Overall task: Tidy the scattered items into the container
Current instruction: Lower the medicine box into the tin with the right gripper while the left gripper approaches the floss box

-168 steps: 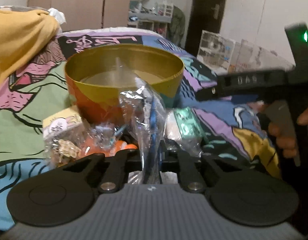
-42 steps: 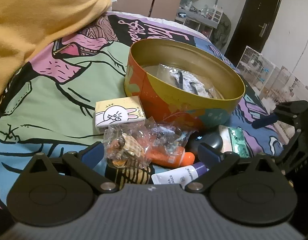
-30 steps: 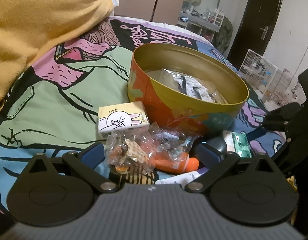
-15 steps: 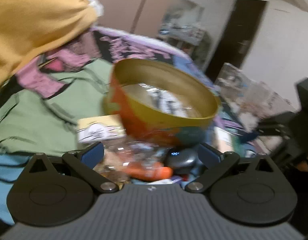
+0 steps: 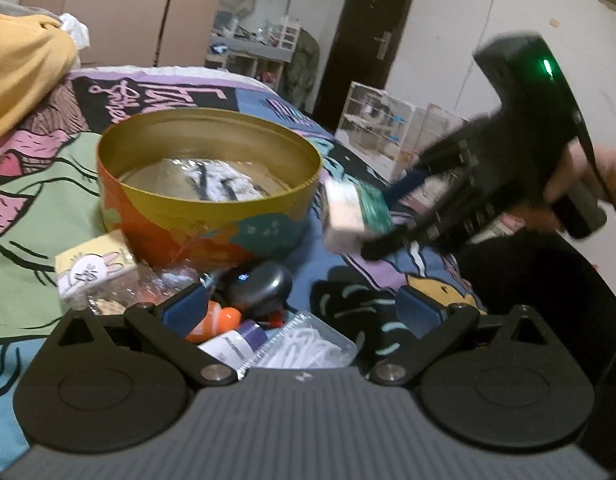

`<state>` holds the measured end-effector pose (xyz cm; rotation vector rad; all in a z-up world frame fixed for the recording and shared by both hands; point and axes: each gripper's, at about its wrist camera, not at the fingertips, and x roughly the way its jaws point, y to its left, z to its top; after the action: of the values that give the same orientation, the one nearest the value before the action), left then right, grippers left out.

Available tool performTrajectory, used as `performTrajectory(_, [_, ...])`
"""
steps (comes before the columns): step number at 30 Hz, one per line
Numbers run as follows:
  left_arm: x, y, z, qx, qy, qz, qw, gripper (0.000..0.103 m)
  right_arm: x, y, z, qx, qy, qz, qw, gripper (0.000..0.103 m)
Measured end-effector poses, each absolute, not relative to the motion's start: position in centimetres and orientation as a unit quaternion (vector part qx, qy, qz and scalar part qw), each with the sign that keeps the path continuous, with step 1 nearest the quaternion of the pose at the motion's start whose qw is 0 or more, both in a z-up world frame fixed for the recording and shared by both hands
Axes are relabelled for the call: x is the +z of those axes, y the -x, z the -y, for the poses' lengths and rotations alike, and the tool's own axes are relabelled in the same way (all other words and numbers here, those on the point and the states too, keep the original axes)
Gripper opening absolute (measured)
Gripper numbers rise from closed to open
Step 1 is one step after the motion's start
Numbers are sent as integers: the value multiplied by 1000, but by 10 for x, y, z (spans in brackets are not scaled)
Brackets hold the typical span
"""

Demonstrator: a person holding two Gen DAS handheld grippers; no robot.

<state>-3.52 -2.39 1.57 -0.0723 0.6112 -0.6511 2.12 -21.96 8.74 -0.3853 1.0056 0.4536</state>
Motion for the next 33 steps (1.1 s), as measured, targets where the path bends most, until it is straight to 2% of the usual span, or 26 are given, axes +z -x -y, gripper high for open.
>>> performTrajectory(17, [1,48,63,-374,-59,-321,868,103,145,-50,202,177,138,-468,854,71])
performTrajectory(33, [-3,37,56,-345,-41,-330,878,103,181,-93,178,159,137,-448,869,71])
